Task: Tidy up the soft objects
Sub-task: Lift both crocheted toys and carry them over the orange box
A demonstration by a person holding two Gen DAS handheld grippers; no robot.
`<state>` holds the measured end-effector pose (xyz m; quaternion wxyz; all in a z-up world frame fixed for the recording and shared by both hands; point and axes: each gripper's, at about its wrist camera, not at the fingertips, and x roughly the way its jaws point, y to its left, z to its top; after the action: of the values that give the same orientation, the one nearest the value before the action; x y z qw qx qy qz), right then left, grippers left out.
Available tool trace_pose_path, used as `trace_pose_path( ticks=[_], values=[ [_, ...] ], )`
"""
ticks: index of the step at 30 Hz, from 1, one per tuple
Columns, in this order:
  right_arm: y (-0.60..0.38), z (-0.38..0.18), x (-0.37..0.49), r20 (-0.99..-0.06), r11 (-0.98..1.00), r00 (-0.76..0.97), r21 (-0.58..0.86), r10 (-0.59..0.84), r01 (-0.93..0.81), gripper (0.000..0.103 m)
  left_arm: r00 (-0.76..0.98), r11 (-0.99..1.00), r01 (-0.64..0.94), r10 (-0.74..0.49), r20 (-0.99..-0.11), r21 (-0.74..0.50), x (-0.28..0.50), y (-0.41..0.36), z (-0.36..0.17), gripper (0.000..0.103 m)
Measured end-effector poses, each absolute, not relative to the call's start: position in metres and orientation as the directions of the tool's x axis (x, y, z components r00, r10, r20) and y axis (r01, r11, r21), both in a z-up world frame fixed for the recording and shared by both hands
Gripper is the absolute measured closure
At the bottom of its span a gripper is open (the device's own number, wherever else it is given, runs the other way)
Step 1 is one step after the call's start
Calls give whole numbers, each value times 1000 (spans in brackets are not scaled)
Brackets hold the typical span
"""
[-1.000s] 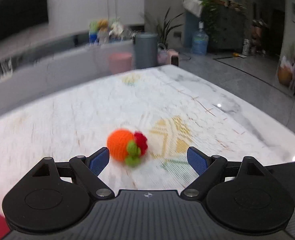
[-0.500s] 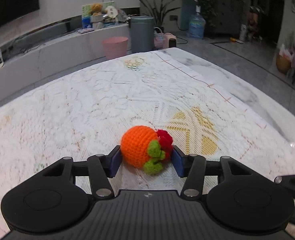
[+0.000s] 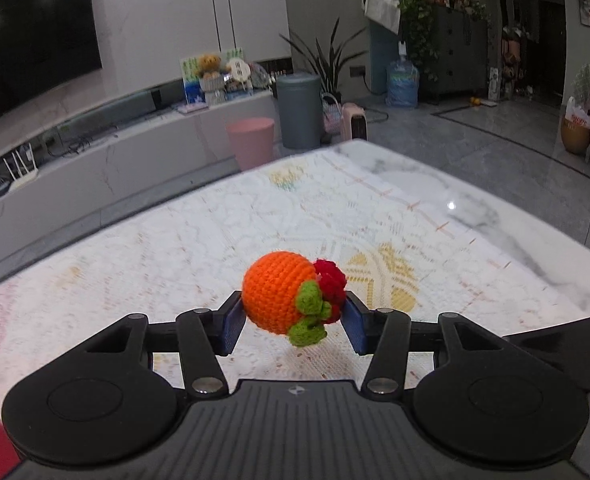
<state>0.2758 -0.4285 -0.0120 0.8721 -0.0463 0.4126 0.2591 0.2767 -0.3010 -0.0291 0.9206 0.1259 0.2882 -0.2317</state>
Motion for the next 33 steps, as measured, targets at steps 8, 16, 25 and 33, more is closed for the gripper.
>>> trace_pose_path(
  ticks=[8, 16, 25, 33],
  values=[
    [-411, 9, 270, -775, 904, 544, 80, 321, -419, 55, 768, 867, 486, -365, -526, 109, 249, -272, 26, 45],
    [-406, 41, 254, -788, 948, 569, 57, 235, -313, 85, 808, 895, 441, -366, -462, 61, 222, -225, 80, 45],
    [-391, 100, 216, -717, 957, 643, 125, 269, -260, 85, 844, 920, 384, -319, -432, 72, 180, -146, 94, 45],
    [-336, 173, 195, -561, 908, 716, 206, 416, -366, 85, 873, 963, 271, -246, -421, 0, 143, -46, 94, 45]
  ],
)
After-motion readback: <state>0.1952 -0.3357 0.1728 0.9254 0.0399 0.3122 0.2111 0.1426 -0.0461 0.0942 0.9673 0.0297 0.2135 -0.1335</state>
